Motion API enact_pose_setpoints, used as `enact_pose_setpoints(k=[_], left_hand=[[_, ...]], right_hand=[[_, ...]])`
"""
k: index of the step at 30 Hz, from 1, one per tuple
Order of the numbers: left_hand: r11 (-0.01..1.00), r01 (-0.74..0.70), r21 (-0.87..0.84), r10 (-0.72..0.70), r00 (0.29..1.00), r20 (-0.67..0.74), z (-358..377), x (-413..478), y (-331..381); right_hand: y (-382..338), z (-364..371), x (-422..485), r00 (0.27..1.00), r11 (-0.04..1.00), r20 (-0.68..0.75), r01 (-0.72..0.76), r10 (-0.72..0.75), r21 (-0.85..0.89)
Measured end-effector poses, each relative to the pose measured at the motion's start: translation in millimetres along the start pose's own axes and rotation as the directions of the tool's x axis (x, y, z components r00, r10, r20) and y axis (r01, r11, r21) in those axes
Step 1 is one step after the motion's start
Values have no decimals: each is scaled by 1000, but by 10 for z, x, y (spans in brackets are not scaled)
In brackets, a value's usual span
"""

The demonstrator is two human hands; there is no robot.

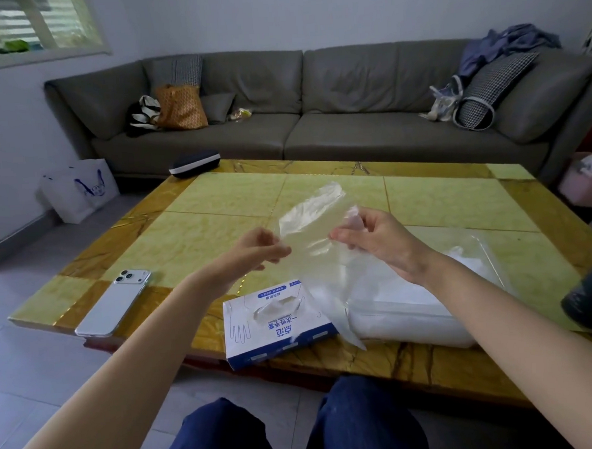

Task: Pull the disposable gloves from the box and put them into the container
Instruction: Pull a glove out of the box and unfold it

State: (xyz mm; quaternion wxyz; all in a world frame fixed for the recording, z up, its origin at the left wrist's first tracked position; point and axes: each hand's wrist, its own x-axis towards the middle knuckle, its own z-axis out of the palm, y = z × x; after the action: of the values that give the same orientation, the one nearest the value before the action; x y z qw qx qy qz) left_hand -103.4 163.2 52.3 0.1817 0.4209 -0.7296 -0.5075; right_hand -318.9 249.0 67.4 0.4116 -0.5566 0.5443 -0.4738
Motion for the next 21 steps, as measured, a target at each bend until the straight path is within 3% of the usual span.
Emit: enact_pose_setpoints(k=[3, 7, 10, 12, 14, 17, 19, 21], left_hand=[[997, -66, -40, 68, 996, 57, -42, 80, 226], [988, -132, 81, 113, 971, 209, 127, 212, 543], [963, -198, 184, 167, 971, 168, 305, 346, 695], [947, -220, 234, 203, 975, 95, 410, 469, 783], [920, -253, 298, 255, 966, 34, 511, 585, 890], [870, -328, 368, 379, 922, -75, 669, 751, 1077], [817, -381, 433, 478, 868, -136, 749, 820, 1202], [773, -449, 447, 560, 814, -151, 796, 853, 1263]], right_hand=[[-26, -104, -39, 1000, 998, 27, -9, 11, -68], [-61, -258, -84, 997, 990, 62, -45, 54, -135], [-76, -433, -105, 994, 971, 36, -96, 106, -217], [-59, -578, -101, 993, 936, -73, -116, 97, -332], [-42, -730, -79, 974, 871, -227, -121, 11, -477], [-125, -968, -77, 885, 769, -421, -124, -201, -628], [-224, -1069, -113, 801, 627, -436, -100, -410, -773], [-287, -1086, -179, 681, 396, -330, -64, -654, -916]])
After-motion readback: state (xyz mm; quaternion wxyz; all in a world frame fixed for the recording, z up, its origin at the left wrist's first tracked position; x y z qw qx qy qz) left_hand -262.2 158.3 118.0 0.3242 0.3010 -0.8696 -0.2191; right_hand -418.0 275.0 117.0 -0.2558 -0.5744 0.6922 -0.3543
